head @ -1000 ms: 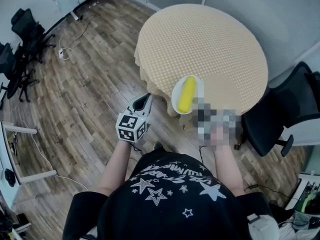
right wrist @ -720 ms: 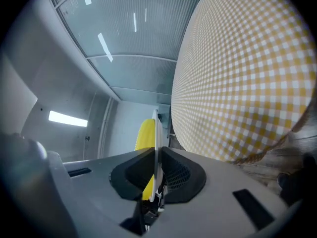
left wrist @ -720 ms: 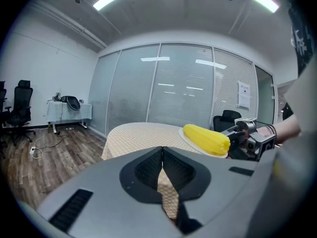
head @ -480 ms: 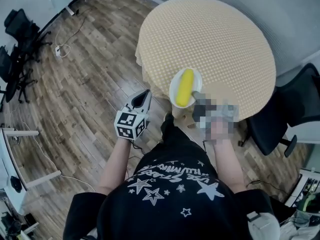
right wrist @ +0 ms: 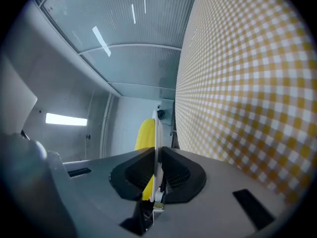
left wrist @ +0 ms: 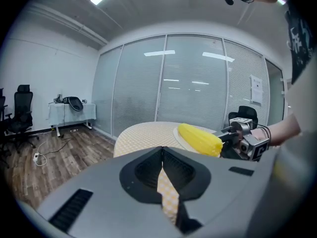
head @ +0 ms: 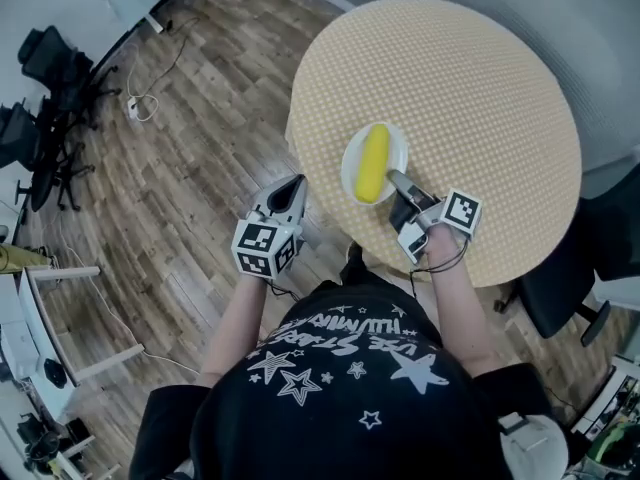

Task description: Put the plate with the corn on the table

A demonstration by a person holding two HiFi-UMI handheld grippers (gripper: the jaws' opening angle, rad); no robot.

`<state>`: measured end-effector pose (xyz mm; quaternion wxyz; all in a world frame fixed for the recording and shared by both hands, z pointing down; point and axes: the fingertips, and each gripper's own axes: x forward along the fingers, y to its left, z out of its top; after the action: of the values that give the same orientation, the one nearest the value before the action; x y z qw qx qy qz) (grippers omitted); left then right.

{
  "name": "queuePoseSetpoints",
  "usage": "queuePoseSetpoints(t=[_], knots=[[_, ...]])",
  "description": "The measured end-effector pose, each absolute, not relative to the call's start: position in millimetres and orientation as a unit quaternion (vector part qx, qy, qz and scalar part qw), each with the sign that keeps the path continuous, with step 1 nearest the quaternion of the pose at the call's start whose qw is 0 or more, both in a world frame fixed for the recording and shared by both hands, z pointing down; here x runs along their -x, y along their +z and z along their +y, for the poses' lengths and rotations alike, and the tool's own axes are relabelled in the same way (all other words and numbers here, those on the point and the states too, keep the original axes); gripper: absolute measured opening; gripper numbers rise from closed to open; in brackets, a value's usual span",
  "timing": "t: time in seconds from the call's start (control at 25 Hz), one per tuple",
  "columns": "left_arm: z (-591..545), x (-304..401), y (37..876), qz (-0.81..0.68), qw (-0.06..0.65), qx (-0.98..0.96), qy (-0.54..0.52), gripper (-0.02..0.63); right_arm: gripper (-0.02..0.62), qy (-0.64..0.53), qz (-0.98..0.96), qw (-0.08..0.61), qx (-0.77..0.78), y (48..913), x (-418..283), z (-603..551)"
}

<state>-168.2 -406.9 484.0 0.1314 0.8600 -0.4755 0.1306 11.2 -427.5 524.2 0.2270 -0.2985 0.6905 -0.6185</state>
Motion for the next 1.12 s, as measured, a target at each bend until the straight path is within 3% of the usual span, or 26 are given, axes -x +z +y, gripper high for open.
queuePoseSetpoints(t=[0.56, 1.12], knots=[[-481.7, 178.0, 493.8, -0.474, 0.145, -0.853, 0.166, 0.008, 0.041, -0.632, 0.674, 0.223, 0.309, 547.4, -9.0, -492.0], [-597.8, 161.2, 517.7, -0.345, 0.127, -0.911, 0.185, 0.008, 0.041, -0.610, 0.630, 0.270, 0.397, 554.3, 8.2, -555.1]])
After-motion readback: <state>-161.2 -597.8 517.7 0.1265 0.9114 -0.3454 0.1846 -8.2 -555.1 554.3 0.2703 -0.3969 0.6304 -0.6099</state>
